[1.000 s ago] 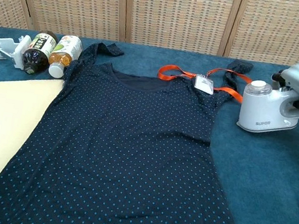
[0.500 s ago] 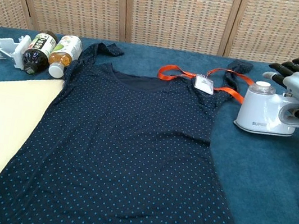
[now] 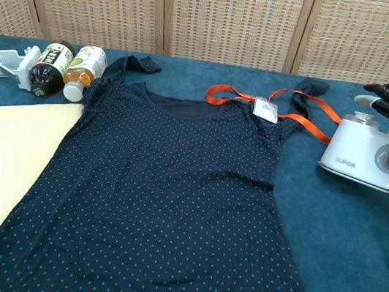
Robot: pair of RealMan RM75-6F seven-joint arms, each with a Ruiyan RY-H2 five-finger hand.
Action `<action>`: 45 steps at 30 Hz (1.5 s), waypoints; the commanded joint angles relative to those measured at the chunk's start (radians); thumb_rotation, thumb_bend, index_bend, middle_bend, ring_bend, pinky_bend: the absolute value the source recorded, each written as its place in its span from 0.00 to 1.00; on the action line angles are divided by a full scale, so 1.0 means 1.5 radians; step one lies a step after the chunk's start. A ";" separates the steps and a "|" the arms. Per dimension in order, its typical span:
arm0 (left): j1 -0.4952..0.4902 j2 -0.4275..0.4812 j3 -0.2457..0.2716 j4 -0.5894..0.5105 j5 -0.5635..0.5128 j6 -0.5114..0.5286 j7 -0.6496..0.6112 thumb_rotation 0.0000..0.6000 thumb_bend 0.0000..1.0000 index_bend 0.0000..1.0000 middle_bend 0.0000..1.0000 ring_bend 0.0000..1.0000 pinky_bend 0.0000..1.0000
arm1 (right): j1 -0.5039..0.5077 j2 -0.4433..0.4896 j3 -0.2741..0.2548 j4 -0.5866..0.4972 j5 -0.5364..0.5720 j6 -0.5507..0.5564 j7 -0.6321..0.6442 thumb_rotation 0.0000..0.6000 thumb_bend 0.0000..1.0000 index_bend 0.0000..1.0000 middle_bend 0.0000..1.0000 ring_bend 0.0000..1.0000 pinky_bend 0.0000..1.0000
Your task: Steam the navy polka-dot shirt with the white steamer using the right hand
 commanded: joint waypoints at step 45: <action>0.063 -0.008 0.011 0.021 0.055 0.103 0.026 1.00 0.00 0.00 0.00 0.00 0.00 | -0.262 0.355 -0.062 -0.508 -0.033 0.255 0.055 1.00 0.00 0.00 0.00 0.00 0.00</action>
